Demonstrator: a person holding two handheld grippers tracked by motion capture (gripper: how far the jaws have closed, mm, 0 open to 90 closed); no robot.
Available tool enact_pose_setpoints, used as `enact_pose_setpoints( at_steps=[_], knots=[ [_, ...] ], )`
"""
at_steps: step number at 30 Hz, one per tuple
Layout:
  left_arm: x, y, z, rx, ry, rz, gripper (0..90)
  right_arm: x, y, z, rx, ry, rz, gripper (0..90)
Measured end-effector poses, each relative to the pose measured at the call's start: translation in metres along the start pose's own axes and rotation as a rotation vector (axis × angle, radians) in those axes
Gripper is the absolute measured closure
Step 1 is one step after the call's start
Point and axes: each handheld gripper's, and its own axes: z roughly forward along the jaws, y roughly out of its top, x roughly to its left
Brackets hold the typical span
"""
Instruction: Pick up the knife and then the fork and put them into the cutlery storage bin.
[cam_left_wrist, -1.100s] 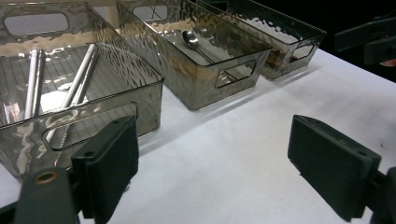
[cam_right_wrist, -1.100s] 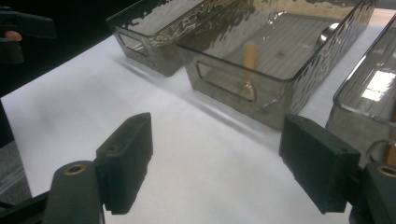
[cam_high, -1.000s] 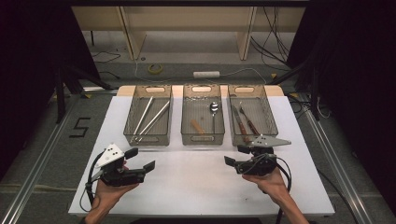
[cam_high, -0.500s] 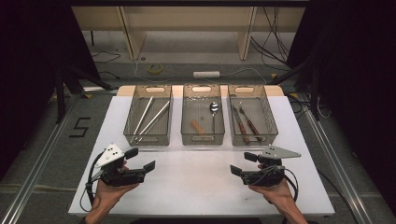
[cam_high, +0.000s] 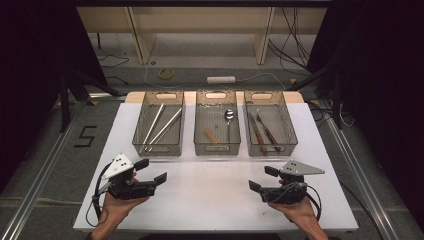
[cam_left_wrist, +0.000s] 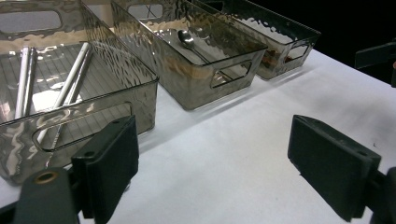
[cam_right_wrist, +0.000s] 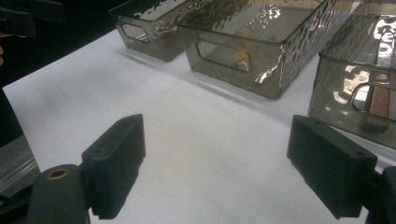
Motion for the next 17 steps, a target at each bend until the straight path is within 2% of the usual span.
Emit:
enact_pose_setpoints(
  at_steps=[17],
  knots=[
    [-0.0007, 0.0, 0.0003, 0.0, -0.001, 0.003, 16.1, 0.0006, 0.0007, -0.0005, 0.0, -0.009, -0.003, 19.7]
  ],
)
